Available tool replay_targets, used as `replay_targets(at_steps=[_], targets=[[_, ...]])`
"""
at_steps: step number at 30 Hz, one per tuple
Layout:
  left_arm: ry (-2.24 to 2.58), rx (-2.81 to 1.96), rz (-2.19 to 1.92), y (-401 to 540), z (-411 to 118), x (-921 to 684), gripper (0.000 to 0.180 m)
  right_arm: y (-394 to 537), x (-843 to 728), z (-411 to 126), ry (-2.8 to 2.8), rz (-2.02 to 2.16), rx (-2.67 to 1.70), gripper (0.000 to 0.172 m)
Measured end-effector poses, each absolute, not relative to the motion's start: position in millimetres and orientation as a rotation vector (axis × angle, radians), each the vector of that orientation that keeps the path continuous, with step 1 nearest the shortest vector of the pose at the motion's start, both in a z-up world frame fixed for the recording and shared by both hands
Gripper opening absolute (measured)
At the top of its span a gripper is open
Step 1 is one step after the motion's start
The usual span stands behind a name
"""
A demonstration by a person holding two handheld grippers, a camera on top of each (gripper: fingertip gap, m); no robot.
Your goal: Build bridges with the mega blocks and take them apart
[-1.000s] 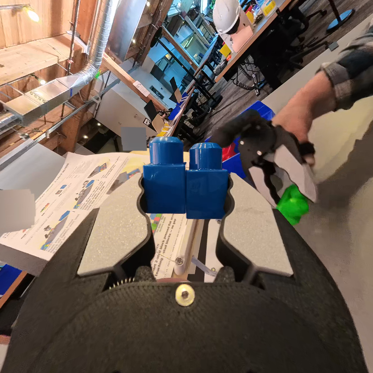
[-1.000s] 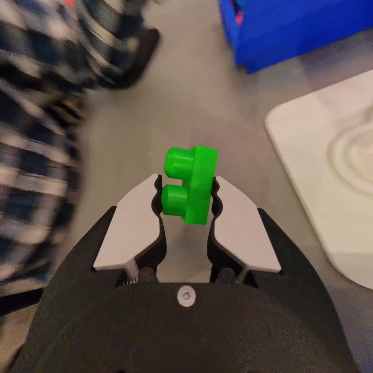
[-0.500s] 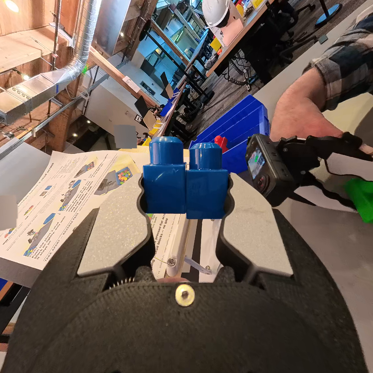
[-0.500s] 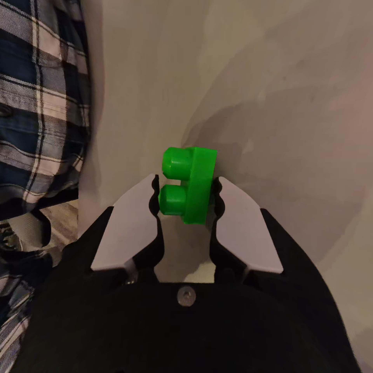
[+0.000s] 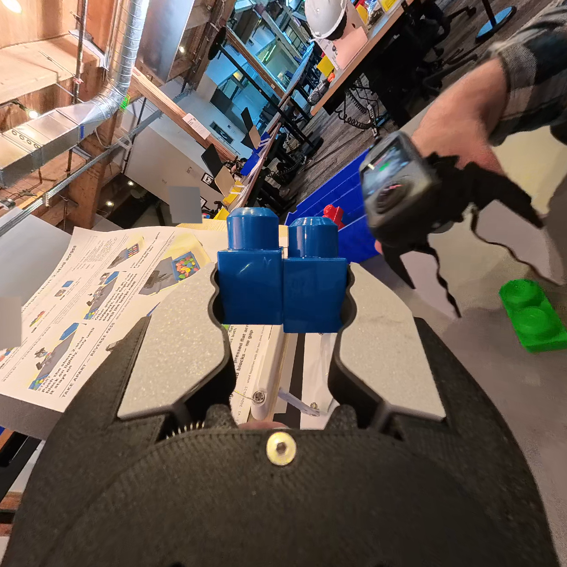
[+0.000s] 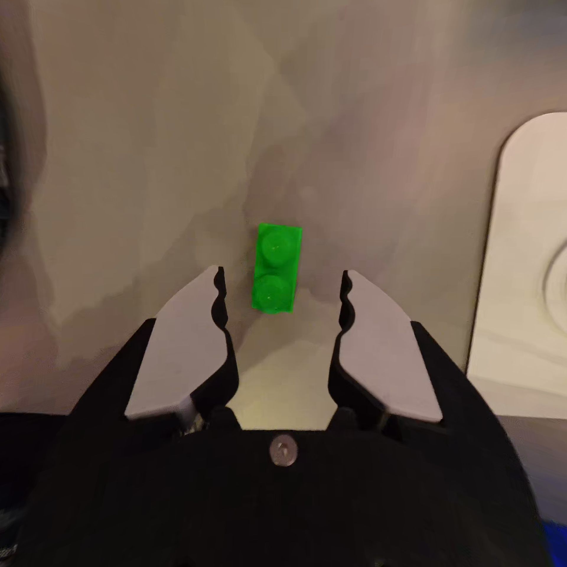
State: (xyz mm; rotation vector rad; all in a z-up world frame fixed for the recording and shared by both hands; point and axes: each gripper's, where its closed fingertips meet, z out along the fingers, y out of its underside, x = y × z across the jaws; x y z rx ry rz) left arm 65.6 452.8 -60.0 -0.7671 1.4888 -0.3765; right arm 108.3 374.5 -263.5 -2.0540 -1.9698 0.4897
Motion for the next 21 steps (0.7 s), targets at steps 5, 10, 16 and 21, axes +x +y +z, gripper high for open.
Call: replay_targets(at_steps=[5, 10, 16, 21], targets=[[1.501, -0.782, -0.357, 455, -64, 66, 0.074, 368, 110, -299, -2.126, 0.184, -2.101, 0.053], [1.483, -0.791, -0.333, 459, -60, 62, 0.074, 362, 112, -311, -2.202, 0.189, -2.1, 0.035], [1.442, -0.82, -0.278, 472, -57, 58, 0.074, 387, 104, -242, -1.884, 0.538, -2.045, 0.035], [1.434, -0.84, -0.114, 483, -59, 57, 0.074, 436, 117, -119, -1.276, 0.911, -1.832, 0.035]])
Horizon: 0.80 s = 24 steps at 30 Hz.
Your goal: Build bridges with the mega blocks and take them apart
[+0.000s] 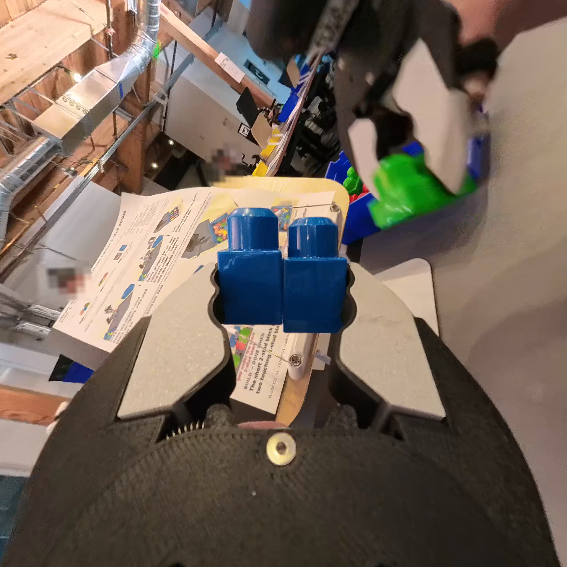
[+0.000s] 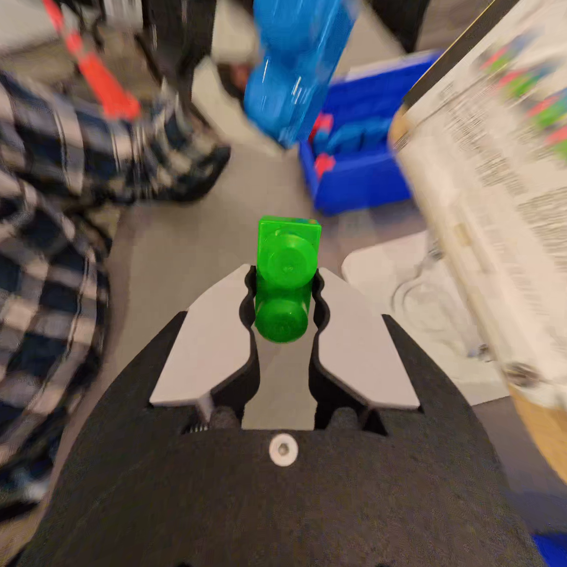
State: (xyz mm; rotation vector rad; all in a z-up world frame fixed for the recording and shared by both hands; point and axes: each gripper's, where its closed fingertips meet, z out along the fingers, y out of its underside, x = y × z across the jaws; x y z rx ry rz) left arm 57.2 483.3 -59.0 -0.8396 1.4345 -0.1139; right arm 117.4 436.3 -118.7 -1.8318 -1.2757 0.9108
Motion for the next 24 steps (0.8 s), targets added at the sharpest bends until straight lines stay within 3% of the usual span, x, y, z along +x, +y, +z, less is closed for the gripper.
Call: replay_targets(at_steps=[7, 24], targets=[[1.398, -0.873, 0.083, 495, -61, 59, 0.074, 446, 119, -39, -0.934, 1.217, -1.57, 0.035], [1.449, -0.896, 0.209, 484, -72, 76, 0.074, 458, 81, -59, -0.917, 1.177, -1.596, 0.035]])
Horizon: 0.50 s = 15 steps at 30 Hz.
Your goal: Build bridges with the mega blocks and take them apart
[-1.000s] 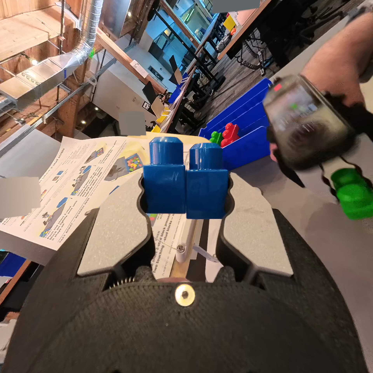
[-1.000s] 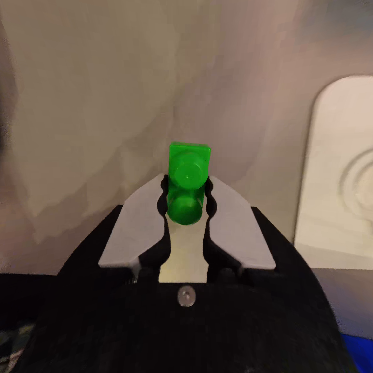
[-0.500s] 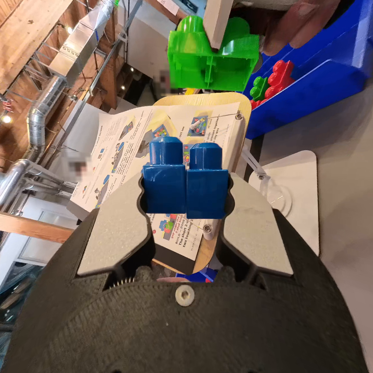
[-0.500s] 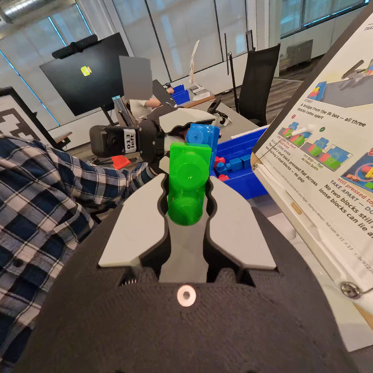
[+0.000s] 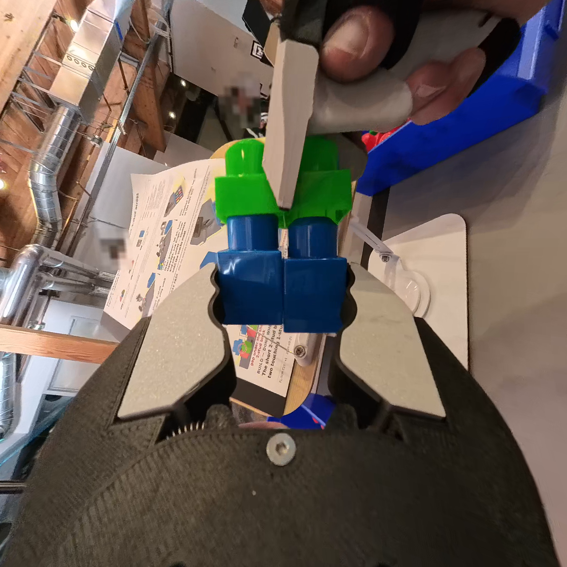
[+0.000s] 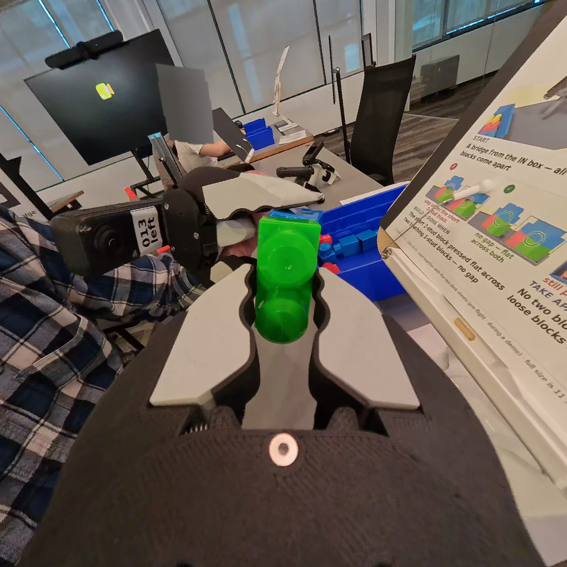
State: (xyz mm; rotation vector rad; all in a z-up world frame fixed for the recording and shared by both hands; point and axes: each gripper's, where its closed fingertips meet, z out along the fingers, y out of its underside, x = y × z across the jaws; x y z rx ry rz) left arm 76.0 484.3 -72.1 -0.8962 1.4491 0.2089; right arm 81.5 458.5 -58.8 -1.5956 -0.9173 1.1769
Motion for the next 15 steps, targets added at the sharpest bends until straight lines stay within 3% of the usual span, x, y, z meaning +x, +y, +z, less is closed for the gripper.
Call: replay_targets(at_steps=[15], targets=[[1.441, -0.861, 0.252, 478.6, -70.0, 80.0, 0.074, 455.1, 76.5, -64.0, -0.963, 1.187, -1.621, 0.036]])
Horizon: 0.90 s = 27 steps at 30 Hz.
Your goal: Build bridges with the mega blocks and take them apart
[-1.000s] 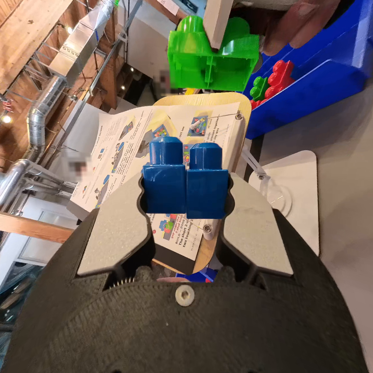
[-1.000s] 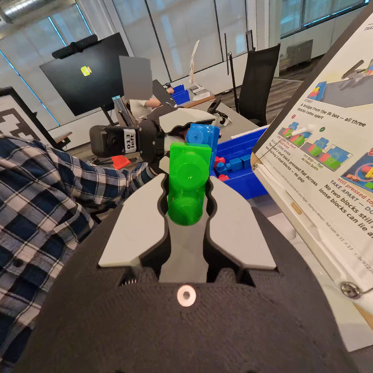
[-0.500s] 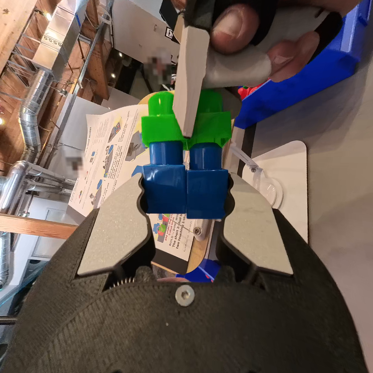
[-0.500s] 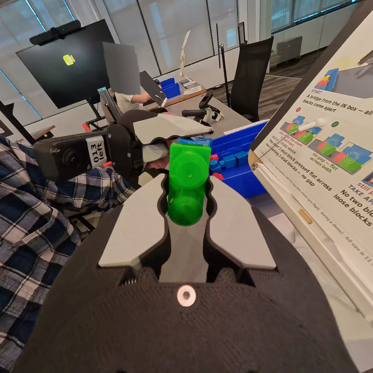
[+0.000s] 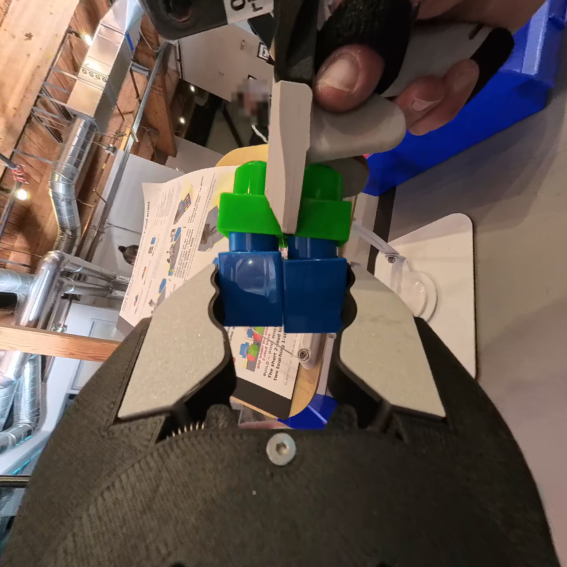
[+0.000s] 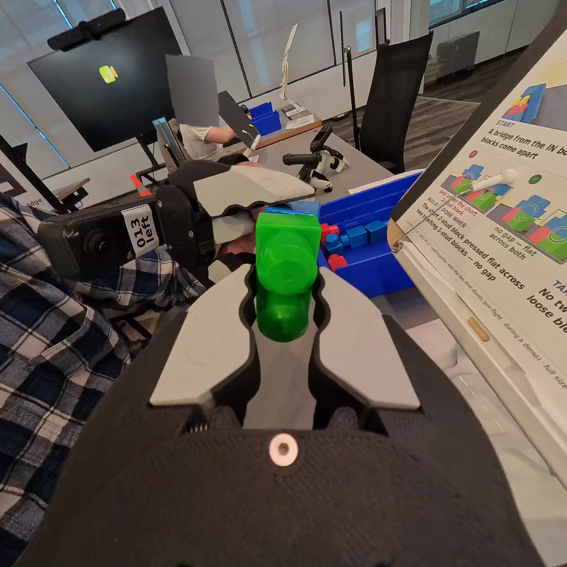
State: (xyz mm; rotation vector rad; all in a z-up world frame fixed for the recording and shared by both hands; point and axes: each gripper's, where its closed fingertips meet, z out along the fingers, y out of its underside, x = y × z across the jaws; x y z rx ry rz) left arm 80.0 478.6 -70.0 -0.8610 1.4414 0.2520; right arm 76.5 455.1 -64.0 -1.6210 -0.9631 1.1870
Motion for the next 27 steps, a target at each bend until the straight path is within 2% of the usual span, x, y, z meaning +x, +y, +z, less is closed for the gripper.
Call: replay_targets(at_steps=[15, 19, 21, 27], targets=[[1.476, -0.794, 0.356, 481, -74, 79, 0.074, 457, 75, -71, -1.019, 1.059, -1.659, 0.036], [1.474, -0.786, 0.355, 479, -75, 82, 0.074, 457, 74, -54, -0.964, 1.102, -1.565, 0.046], [1.455, -0.782, 0.346, 478, -73, 83, 0.074, 458, 77, -52, -0.955, 1.102, -1.552, 0.036], [1.476, -0.76, 0.361, 476, -75, 83, 0.074, 457, 76, -55, -0.97, 1.102, -1.583, 0.036]])
